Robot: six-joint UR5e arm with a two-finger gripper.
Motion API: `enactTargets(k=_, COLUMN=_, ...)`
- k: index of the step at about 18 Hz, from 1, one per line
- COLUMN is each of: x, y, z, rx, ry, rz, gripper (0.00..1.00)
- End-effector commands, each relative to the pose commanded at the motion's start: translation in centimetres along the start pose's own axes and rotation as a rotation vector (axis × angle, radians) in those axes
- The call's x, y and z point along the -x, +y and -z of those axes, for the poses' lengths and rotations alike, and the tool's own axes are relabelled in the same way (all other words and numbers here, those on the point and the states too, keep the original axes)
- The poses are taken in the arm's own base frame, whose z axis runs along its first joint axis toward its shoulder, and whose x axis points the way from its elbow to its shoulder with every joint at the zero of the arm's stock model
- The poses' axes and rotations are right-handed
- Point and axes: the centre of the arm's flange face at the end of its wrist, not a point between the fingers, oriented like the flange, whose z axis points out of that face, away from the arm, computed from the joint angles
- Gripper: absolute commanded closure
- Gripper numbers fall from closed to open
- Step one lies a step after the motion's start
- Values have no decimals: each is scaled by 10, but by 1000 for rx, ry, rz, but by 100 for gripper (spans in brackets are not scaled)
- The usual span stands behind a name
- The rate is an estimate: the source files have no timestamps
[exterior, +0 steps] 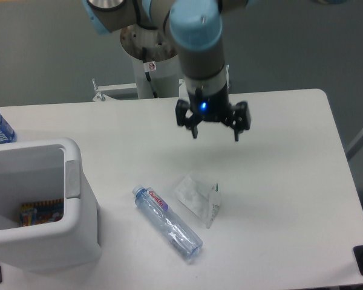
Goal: Place the trash in the trash can
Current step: 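Lower the open gripper onto the clear plastic wrapper, then close the gripper on the wrapper and lift it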
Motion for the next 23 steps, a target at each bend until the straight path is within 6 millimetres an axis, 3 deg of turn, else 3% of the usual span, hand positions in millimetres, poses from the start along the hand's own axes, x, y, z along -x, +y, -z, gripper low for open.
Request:
enactTargets(k=3, x=-4, y=-12, z=-38, rx=35, ry=23, rz=63, gripper=0)
enactTargets(k=7, x=-11, y=-17, z=-74, rx=84, ry=55, rz=67, gripper=0)
enactTargets(k=16, x=-23, y=-19, z=-119, rx=101, ry=55, rz=117, gripper=0)
enactTargets(k=17, x=-24, y=-17, z=-125, rx=102, ry=52, rz=128, gripper=6)
enactTargets(k=19, x=-23, y=-17, z=-124, rx=98, ry=46, rz=130, gripper=34)
enactTargets(k=23, x=-20, y=-16, z=-122, rx=103, ry=37, rz=132, gripper=77)
